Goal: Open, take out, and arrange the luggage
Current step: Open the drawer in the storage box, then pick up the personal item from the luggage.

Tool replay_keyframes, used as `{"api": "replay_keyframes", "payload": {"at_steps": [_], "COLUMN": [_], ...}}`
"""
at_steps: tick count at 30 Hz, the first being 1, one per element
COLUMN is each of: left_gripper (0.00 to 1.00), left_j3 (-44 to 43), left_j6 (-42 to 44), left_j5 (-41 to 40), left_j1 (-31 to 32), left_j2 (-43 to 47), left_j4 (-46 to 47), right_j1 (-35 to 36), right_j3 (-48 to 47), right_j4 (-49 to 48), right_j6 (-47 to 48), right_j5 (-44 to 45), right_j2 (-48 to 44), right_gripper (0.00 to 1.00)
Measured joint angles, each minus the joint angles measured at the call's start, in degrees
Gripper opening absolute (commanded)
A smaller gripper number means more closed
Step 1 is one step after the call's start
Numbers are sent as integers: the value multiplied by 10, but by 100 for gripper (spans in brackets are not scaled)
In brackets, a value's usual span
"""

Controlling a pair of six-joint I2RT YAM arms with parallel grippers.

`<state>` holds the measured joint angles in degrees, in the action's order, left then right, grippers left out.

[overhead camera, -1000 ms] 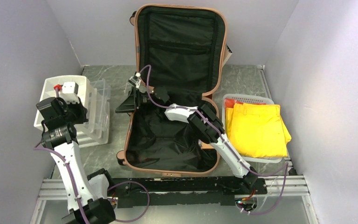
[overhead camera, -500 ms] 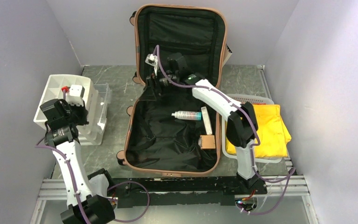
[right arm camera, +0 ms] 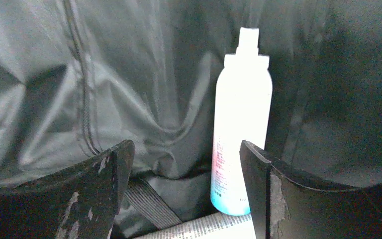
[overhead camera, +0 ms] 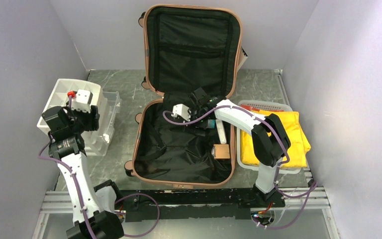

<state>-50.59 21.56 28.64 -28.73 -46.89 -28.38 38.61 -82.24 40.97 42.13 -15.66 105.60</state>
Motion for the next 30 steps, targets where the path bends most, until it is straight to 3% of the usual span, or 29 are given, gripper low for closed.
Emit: {"api": "replay_keyframes", "payload": {"at_steps": [4,10,17,25,27,30], "left_gripper": [71,77,78,78,78,78], "left_j3": [0,7,26,32,34,35], "left_j6": [-5,-17,-20,-19,-19,-20], "left_j5": [6,10,4,4,4,4], "left_j1": [0,0,0,0,0,-2], "left_j2": [7,40,68,67,66,66], "left_j4": [12,20,33,37,37,38], "right_j1": [-2,-2,-2,0,3,8], "right_j3": [26,35,47,70,72,76], "right_j4": [-5,-59,-100,-130,-135,-139], "right_j6": [31,54,77,93,96,101], "right_j5": [56,117,162,181,185,191], "right_j2": [-1,-1,16,59,59,61], "right_gripper": [81,81,72,70,57,30]}}
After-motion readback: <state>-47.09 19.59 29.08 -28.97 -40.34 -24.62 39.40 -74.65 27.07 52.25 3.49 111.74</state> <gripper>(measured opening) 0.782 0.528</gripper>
